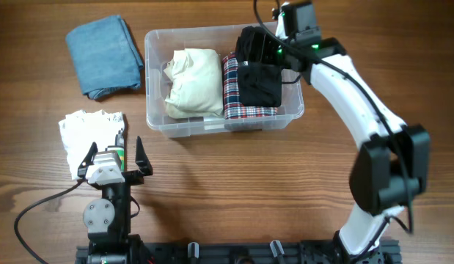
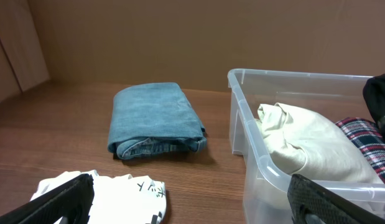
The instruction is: Pack container
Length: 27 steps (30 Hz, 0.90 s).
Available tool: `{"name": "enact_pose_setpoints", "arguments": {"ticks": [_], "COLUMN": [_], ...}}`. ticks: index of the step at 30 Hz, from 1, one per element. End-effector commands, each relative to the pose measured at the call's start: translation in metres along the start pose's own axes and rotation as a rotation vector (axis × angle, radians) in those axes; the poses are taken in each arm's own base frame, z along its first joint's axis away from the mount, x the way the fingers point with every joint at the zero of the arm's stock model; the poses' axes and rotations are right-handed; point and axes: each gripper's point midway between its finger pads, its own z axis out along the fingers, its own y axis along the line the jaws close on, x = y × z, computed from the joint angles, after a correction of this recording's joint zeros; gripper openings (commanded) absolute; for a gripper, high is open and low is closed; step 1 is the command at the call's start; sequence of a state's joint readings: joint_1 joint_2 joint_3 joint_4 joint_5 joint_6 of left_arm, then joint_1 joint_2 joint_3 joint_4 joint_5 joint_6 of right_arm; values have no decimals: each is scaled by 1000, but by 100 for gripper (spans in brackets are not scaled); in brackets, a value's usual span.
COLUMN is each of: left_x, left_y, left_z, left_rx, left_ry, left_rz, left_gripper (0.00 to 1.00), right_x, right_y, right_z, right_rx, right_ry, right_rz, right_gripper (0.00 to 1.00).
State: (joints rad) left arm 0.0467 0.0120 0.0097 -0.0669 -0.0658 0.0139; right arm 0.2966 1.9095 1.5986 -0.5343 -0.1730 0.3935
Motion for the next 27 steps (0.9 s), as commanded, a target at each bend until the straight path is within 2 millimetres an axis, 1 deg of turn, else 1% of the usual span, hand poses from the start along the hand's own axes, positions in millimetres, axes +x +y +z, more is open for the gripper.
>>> {"name": "enact_pose_setpoints", "arguments": {"ticks": [1,4,6,7,9,11,16,18,20,23,25,27], "left_x": [0,0,0,0,0,0,0,0,-1,-1,-2,-16], "left_y": [0,0,0,0,0,0,0,0,0,0,-2,-7], "left_z": [0,0,0,0,0,0,0,0,0,0,0,-1], "left_rx": [0,0,0,0,0,0,0,0,-1,0,7,38], "left_ry": [-7,-7,-7,-7,-7,-7,-7,-7,-8,-11,-12,-68], "left_rz": [5,5,5,5,5,5,5,5,5,5,4,-32], "left_gripper": [100,100,100,100,100,100,100,100,100,100,100,100], "right_x": [-34,-41,-44,-45,-45,-39,-28,-25,-20,-15,-15,-13], "right_y": [21,15,4,-5,-26,-61,-133,-155,-171,-184,-186,-186], "right_z": [-62,-92,-105,-109,-115,-118,-137,-146,-152,-158,-159,-159], "right_rx": [-47,-39,-20,-2,40,119,280,315,341,363,367,370], "right_ry": [-116,-145,-155,-156,-145,-113,-75,-67,-56,-44,-45,-39], "right_rz": [-14,1,19,34,70,131,257,304,341,370,373,376], "right_gripper": [100,100,100,100,100,100,100,100,100,100,100,100]}}
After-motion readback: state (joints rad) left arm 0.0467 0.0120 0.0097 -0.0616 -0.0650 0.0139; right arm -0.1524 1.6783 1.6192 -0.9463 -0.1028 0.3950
